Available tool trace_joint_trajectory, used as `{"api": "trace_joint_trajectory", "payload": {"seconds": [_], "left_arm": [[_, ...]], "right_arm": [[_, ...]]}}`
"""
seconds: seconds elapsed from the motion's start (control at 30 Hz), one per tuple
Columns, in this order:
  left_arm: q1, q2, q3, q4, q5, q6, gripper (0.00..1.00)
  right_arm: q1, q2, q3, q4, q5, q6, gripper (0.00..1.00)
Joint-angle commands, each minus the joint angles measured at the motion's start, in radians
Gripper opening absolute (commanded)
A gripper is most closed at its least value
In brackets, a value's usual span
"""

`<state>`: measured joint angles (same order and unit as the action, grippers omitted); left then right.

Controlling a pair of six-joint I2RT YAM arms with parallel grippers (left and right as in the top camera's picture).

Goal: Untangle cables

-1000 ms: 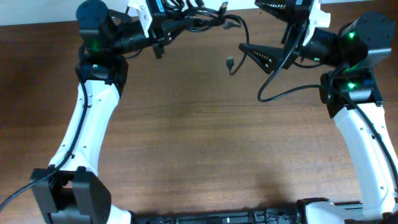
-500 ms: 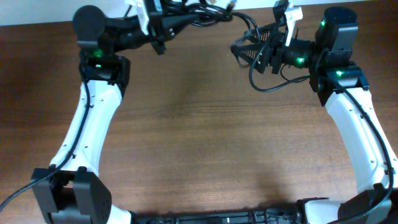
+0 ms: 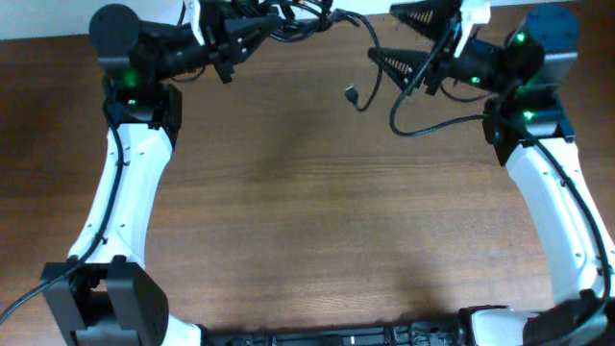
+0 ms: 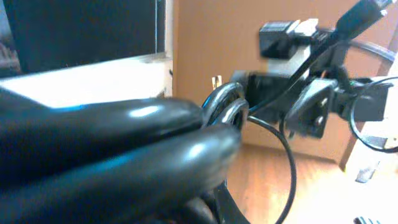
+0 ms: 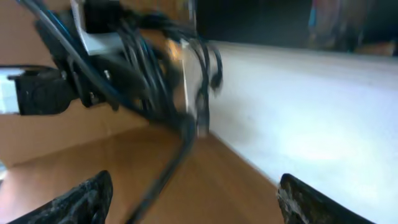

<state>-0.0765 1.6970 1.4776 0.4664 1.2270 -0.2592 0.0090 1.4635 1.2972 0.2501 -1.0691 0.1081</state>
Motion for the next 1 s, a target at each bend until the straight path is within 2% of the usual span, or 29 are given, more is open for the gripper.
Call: {"api": "trace_joint_trajectory", "payload": {"seconds": [0.0, 0.07, 0.13, 0.23, 0.33, 0.47, 0.57, 0.67, 0.87, 0.97], "left_arm": [[-0.002, -0.001, 0.013, -0.033, 0.041, 0.029, 0.0], [-0.011, -0.001, 0.013, -0.042, 0.051, 0.05, 0.0], [-0.035, -0.001, 0.013, -0.1, 0.079, 0.163, 0.0], [-0.072, -0.001, 0.013, -0.176, 0.079, 0.263, 0.0], [-0.114, -0.001, 0.013, -0.192, 0.079, 0.336, 0.0], [-0.161, -0.001, 0.013, -0.192, 0.068, 0.412, 0.0], [-0.185, -0.001, 0.013, -0.191, 0.063, 0.434, 0.0], [-0.199, -0.001, 0.013, -0.192, 0.049, 0.434, 0.0], [-0.207, -0.001, 0.013, -0.193, 0.053, 0.434, 0.0], [-0.223, -0.001, 0.013, -0.192, 0.053, 0.434, 0.0]], "right_arm": [[-0.003, -0.055, 0.013, 0.027, 0.088, 0.005, 0.84], [-0.003, -0.057, 0.023, 0.028, 0.107, 0.005, 0.85], [-0.003, -0.057, 0.043, 0.027, 0.113, 0.006, 0.84], [-0.003, -0.057, 0.082, -0.022, 0.156, 0.006, 0.84], [-0.003, -0.057, 0.174, -0.214, 0.257, -0.003, 0.84], [0.0, -0.057, 0.301, -0.517, 0.302, -0.13, 0.82], [0.034, -0.057, 0.377, -0.713, 0.402, -0.264, 0.81], [0.093, -0.057, 0.433, -0.852, 0.457, -0.411, 0.87], [0.201, -0.055, 0.436, -0.964, 0.459, -0.595, 0.88], [0.245, -0.051, 0.436, -0.996, 0.526, -0.602, 0.87]]}}
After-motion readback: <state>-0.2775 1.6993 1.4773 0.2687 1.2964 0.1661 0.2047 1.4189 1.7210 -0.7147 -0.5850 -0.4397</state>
